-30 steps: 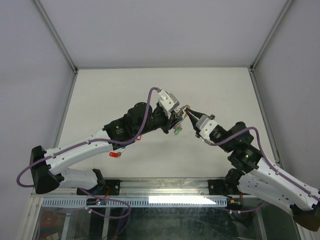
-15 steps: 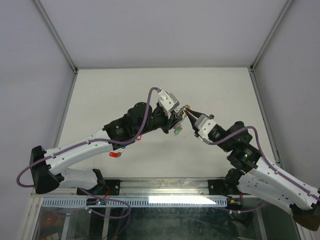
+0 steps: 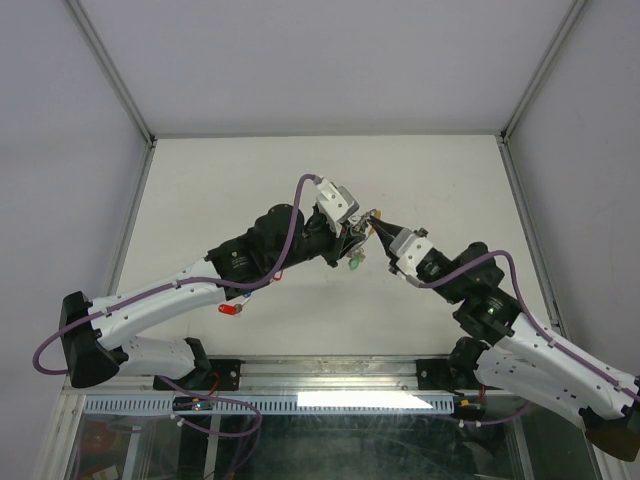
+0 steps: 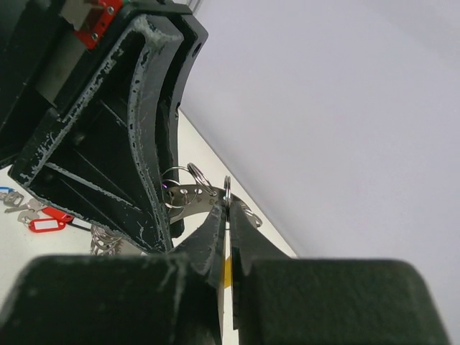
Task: Put the keys on the keyring
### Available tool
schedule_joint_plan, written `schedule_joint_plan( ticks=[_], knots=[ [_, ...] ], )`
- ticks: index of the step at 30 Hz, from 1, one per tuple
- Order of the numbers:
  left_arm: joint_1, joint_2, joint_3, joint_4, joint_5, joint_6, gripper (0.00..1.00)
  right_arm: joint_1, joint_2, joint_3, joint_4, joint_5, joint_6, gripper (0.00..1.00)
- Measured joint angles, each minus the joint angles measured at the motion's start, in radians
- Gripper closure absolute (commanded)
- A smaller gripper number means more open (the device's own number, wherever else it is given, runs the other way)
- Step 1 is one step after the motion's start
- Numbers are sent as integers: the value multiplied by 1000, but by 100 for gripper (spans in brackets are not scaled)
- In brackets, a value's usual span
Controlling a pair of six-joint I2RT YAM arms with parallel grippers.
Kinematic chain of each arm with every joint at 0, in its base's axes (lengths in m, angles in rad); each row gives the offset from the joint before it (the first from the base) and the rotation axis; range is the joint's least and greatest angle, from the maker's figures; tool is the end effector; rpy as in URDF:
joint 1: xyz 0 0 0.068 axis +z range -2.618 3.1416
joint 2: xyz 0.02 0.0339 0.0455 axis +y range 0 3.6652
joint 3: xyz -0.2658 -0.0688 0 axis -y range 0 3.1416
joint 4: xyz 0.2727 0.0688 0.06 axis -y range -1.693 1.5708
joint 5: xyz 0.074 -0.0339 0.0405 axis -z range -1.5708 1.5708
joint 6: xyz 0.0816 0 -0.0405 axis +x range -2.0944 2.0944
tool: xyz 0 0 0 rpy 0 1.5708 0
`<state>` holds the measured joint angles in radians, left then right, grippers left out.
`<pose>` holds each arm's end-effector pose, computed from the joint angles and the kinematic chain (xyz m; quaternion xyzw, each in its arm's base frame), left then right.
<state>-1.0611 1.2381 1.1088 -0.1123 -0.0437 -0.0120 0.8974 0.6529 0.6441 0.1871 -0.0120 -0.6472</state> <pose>0.1799 -0.3146 0.3519 0.3825 0.6879 -0.3004 0.5387 0.1459 0.1845 0.3602 -0.4508 0.4562 0.0995 0.7608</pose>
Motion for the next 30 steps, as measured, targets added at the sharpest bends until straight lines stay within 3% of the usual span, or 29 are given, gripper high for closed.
schedule_joint_plan(
  ticks=[5,13,26,30],
  knots=[
    [0,0,0,0,0,0,100,0,8,-16,51,0,13,100],
    [0,0,0,0,-4,0,100,0,22,-86,212,29,182,100],
    [0,-54,-26,53,54,23,65,0,32,-191,492,48,290,100],
    [0,-121,-46,87,103,34,60,-1,31,-201,534,41,291,100]
  ],
)
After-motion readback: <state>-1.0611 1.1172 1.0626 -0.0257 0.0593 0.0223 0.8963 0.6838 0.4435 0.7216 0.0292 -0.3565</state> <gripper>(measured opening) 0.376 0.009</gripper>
